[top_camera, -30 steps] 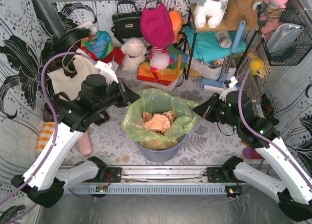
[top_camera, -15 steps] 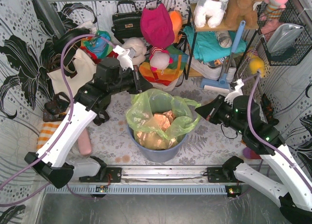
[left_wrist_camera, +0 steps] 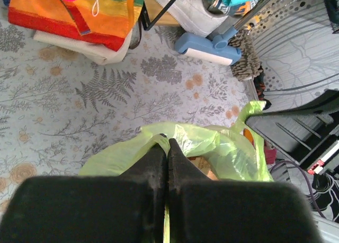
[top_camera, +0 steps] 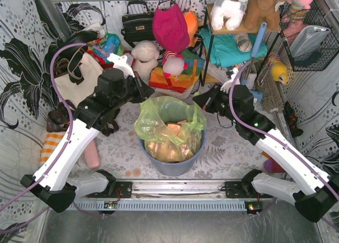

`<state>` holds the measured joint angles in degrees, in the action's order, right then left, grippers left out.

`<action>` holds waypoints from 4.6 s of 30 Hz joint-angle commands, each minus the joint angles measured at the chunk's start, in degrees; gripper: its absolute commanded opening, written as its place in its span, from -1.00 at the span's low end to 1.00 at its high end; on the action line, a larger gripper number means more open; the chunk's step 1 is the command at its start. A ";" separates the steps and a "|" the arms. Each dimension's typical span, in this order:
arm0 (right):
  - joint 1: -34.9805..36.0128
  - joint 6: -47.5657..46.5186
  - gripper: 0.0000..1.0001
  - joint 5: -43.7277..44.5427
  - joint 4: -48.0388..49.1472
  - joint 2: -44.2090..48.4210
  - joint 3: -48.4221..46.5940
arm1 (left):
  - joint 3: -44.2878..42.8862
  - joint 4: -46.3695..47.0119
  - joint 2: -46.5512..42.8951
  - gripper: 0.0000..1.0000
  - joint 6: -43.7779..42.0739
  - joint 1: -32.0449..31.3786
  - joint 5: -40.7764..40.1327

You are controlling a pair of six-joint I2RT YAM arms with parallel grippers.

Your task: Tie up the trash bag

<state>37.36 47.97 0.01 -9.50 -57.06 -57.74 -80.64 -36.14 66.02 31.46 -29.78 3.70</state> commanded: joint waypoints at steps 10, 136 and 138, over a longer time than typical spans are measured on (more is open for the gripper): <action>0.16 -1.43 -1.00 -20.83 18.07 -0.80 -11.74 | 3.78 34.98 -7.43 -0.94 14.30 0.49 31.37; 0.17 -4.68 -0.46 -6.88 16.51 14.64 -13.58 | -2.35 35.51 -8.73 0.35 16.60 0.43 59.41; 0.16 -4.66 -0.45 -7.44 16.52 14.36 -13.87 | -2.33 35.29 -8.53 0.37 16.37 0.42 58.82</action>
<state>37.36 42.61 -6.26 4.75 -42.72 -70.48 -83.48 0.71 57.76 50.43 -29.52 61.25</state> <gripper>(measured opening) 0.270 0.676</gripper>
